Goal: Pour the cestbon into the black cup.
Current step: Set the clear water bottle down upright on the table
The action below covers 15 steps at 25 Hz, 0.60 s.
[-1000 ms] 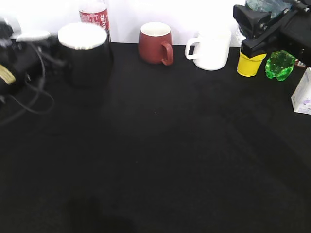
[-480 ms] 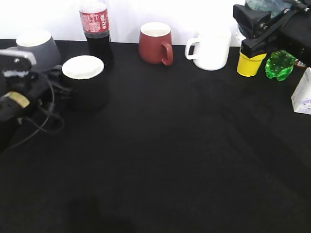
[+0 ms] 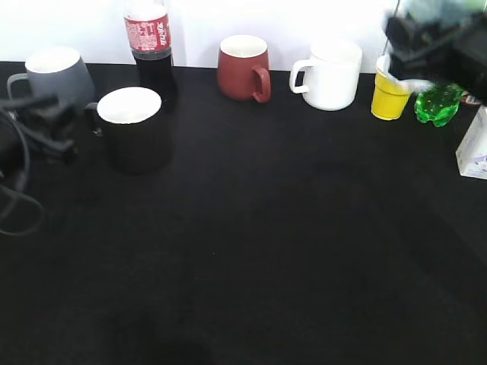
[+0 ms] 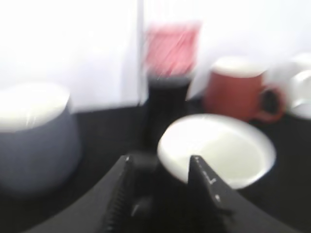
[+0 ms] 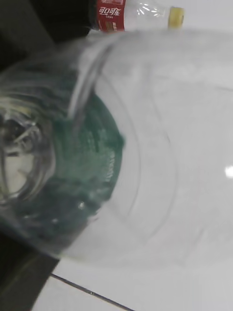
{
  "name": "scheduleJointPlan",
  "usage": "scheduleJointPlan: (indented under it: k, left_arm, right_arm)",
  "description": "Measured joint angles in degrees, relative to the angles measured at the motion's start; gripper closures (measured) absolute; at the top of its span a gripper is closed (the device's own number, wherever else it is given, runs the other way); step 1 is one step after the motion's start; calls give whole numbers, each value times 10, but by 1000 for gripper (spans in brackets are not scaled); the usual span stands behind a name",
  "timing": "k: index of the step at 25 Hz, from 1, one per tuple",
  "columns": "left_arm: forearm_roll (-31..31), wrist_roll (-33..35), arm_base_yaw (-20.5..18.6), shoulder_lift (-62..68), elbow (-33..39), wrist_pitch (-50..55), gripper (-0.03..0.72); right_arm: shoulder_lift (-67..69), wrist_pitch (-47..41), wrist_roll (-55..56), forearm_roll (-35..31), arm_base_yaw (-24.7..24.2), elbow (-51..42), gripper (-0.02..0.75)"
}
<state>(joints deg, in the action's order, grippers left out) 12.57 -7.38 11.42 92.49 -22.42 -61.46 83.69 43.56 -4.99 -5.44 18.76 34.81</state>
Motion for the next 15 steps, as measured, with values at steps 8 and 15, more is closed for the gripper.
scheduleJointPlan:
  k: [8,15]
  left_arm:
    - [38,0,0,-85,2,40,397]
    - [42,0,5,-87,2,41,397]
  right_arm:
    - [234,141,29,16,0,1,251]
    - [310,204,29,18,0,7,183]
